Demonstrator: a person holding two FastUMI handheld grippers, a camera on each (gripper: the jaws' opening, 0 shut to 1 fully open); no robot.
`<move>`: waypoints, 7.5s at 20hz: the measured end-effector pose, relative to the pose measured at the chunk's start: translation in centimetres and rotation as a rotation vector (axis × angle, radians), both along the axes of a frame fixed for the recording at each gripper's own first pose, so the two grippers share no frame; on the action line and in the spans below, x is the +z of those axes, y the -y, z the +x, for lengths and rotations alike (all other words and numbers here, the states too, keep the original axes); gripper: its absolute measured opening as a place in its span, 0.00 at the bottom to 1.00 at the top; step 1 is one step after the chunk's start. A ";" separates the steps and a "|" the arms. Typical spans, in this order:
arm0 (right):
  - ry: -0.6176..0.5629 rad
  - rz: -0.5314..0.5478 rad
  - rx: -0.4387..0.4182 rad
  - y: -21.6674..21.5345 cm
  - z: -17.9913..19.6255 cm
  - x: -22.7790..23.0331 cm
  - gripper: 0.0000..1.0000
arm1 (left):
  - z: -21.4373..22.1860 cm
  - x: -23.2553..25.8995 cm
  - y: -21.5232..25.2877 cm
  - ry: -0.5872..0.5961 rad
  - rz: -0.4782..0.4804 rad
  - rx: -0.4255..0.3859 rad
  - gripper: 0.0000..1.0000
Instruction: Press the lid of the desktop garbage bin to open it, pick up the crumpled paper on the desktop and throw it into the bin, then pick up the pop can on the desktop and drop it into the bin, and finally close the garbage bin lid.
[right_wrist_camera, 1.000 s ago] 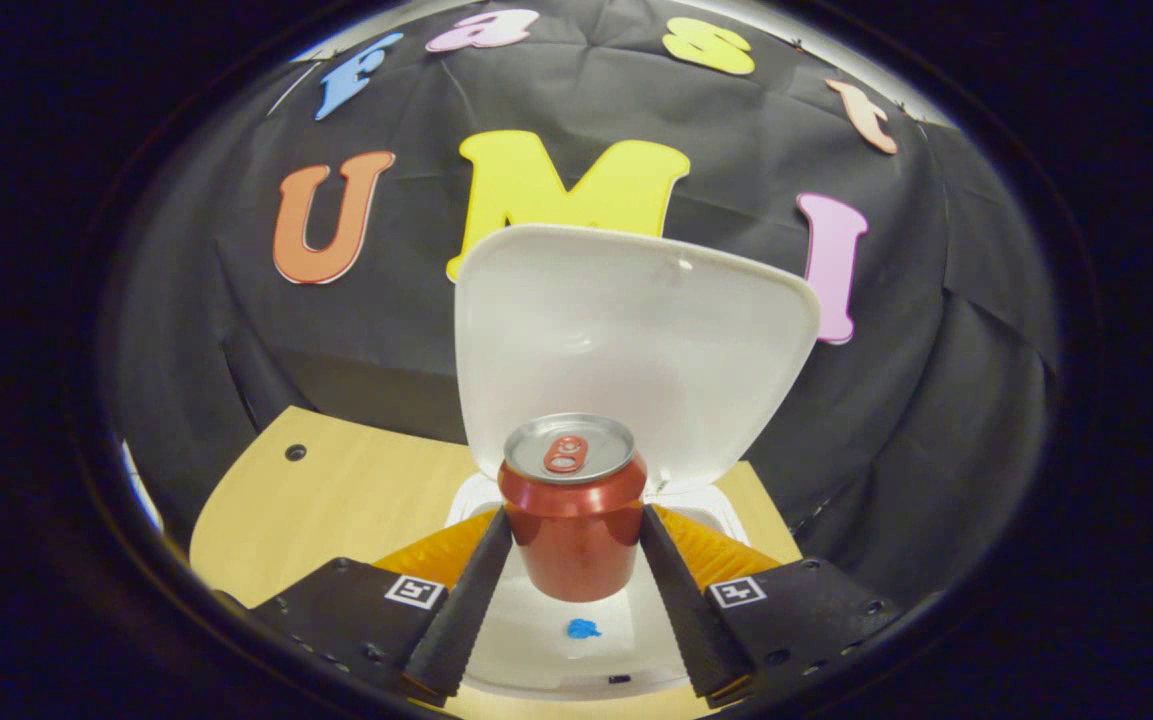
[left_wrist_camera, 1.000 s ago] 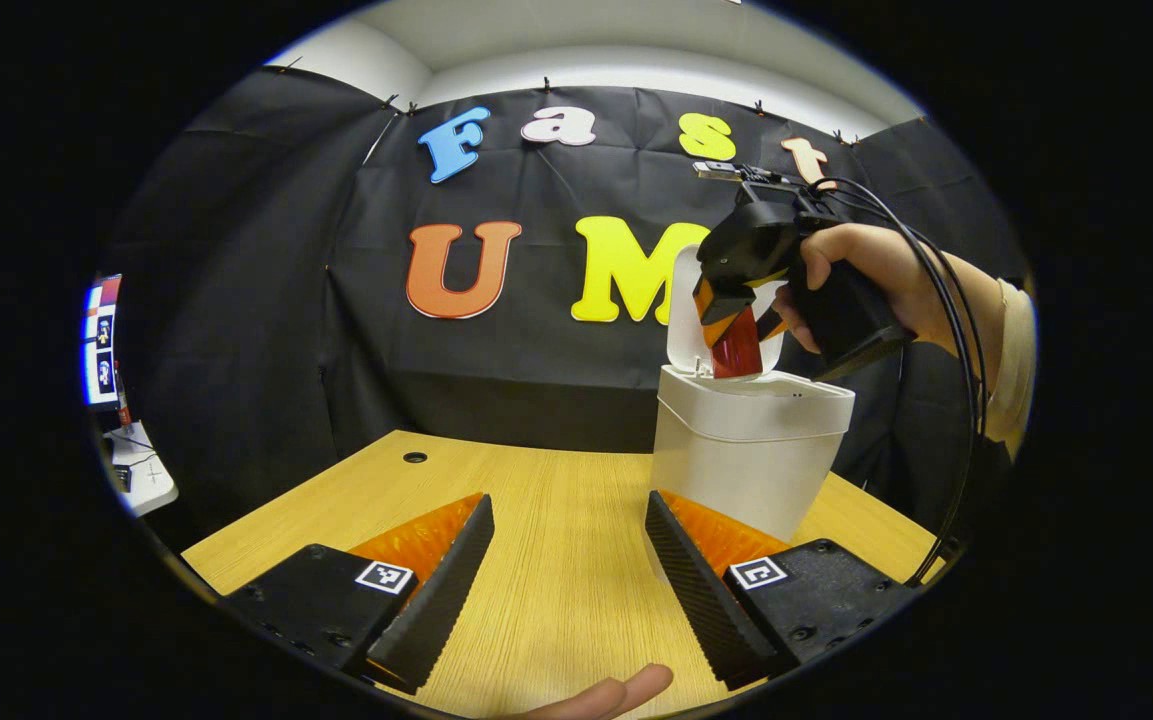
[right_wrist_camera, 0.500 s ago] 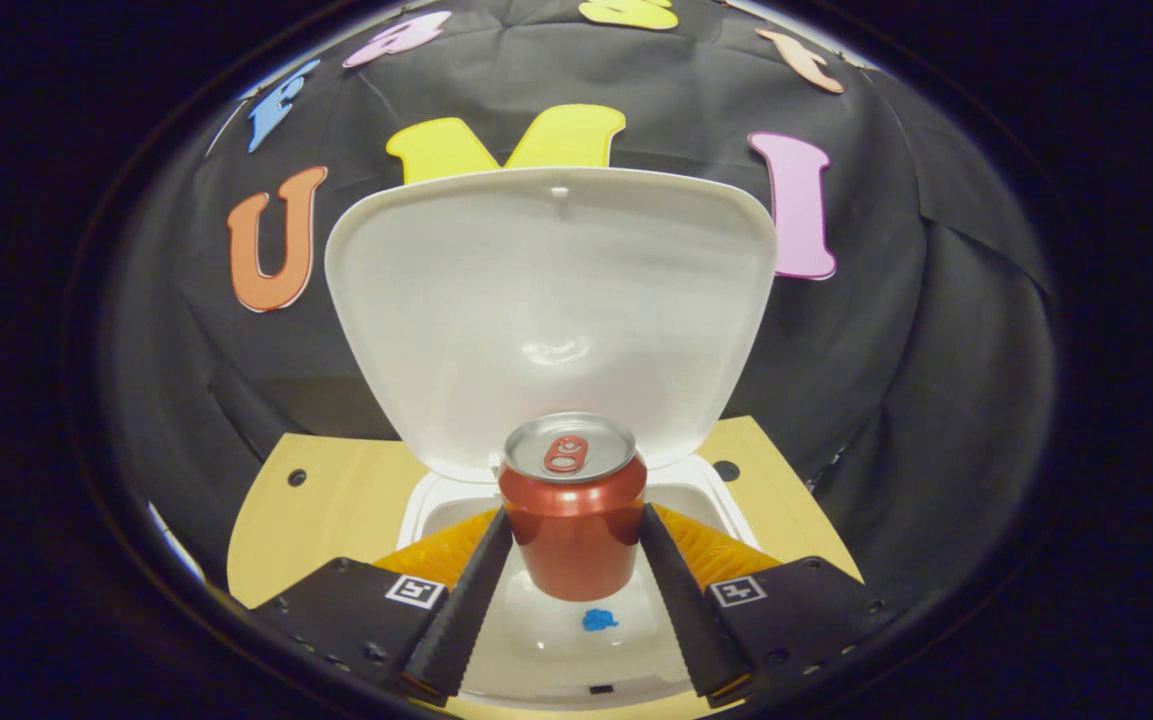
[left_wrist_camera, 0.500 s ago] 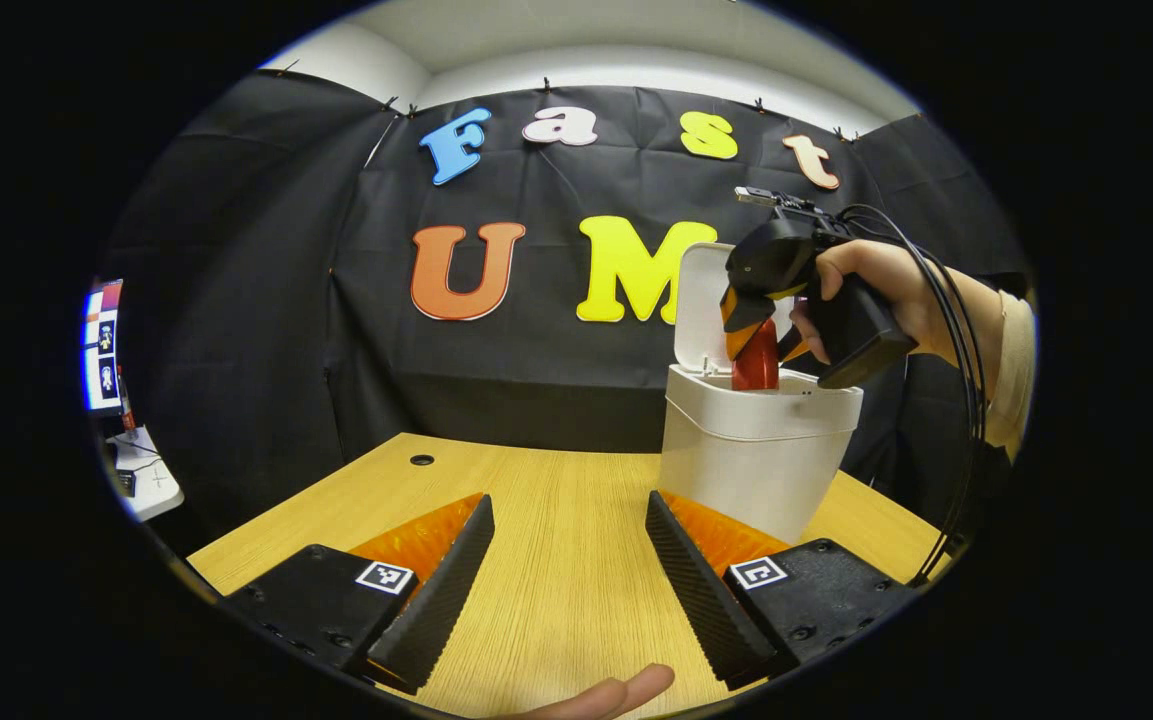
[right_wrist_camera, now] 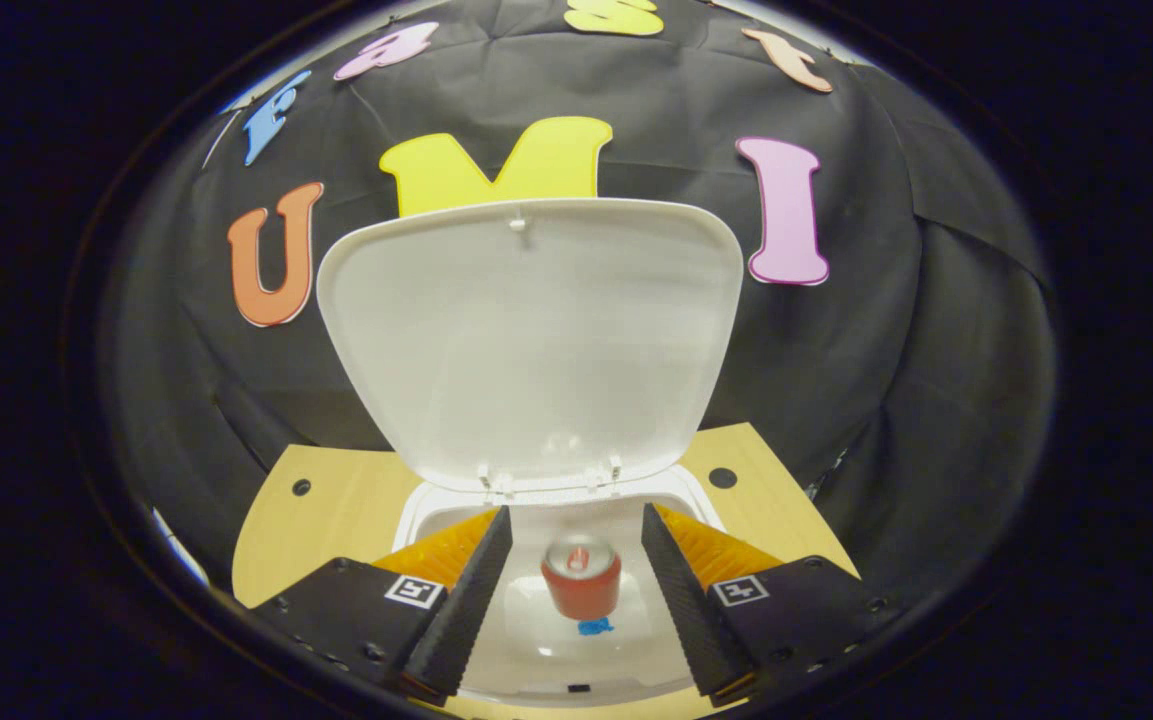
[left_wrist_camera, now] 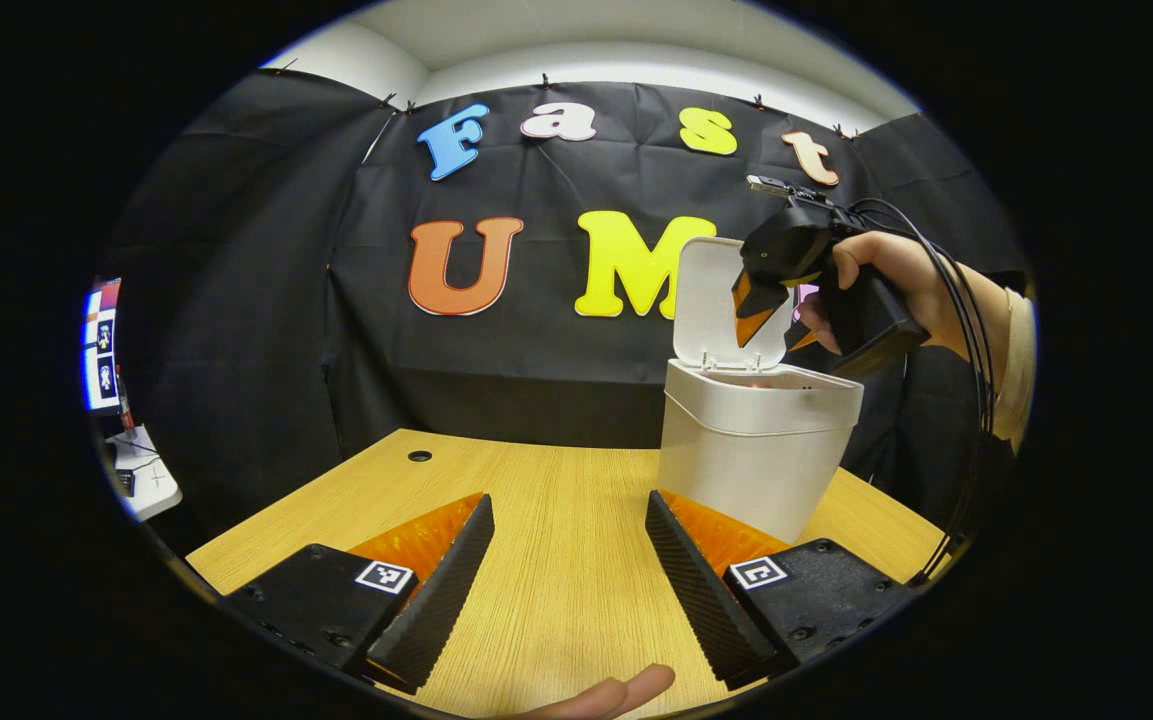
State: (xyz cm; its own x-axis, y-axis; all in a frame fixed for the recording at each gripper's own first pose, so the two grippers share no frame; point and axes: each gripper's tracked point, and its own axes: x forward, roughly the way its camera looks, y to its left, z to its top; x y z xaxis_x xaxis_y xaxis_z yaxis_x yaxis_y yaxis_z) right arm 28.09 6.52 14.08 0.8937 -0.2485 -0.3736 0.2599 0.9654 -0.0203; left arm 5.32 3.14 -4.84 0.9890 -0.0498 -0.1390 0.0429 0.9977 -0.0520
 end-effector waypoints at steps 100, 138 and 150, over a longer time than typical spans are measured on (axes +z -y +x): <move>0.286 -0.091 0.248 -2.6 -9.4 -5.0 0.95 | -2.0 1.8 1.3 0.061 0.064 0.004 0.98; 0.471 -0.207 0.229 5.6 -26.5 -14.5 0.98 | -2.9 1.5 6.3 0.085 0.065 0.008 0.98; 0.475 -0.190 0.230 6.0 -26.8 -14.3 0.97 | -3.2 1.1 7.5 0.070 0.088 -0.015 0.99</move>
